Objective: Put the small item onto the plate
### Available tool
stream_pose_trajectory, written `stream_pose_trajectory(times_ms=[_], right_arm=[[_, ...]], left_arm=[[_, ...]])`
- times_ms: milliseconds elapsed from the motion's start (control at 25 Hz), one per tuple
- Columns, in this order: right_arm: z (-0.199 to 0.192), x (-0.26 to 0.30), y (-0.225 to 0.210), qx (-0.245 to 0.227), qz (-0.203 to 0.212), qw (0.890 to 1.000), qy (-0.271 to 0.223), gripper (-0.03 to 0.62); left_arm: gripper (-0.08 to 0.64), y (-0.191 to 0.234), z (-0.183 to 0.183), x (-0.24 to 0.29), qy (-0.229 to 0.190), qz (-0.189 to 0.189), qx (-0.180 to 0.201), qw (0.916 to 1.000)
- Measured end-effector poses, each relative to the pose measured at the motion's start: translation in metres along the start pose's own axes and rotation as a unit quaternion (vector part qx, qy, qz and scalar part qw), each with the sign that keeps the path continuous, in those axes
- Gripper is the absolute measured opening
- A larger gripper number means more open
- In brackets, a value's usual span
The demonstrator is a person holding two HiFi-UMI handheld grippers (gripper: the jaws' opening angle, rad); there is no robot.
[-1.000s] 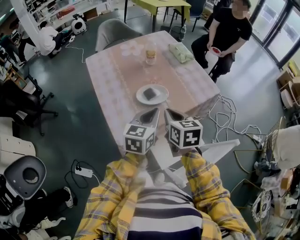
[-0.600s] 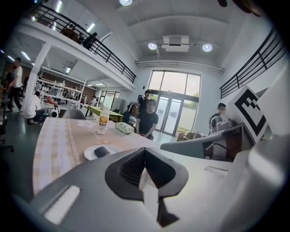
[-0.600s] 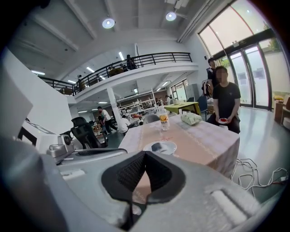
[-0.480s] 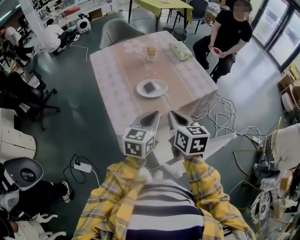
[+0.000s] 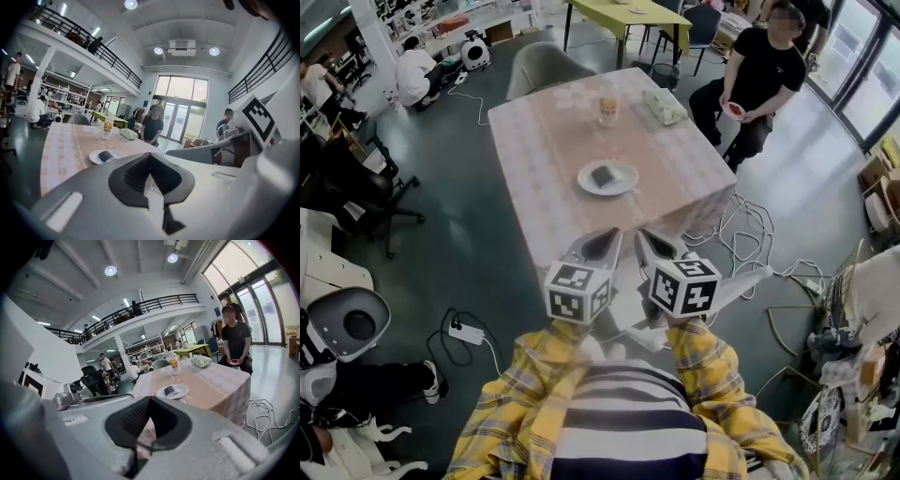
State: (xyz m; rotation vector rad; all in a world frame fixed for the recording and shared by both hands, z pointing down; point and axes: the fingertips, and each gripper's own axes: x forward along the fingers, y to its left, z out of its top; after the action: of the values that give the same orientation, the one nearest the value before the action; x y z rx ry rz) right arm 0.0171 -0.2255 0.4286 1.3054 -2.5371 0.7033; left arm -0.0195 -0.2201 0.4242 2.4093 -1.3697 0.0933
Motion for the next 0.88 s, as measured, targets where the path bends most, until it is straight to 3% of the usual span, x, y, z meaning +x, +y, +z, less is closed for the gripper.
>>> stream_pose_trajectory(times_ms=[880], right_arm=[[0.016,0.001,0.003,-0.001,0.008,1.000,-0.013,-0.003]], left_arm=[[0.003,0.006,0.020,0.000,-0.019,0.010,0.006,0.9998]])
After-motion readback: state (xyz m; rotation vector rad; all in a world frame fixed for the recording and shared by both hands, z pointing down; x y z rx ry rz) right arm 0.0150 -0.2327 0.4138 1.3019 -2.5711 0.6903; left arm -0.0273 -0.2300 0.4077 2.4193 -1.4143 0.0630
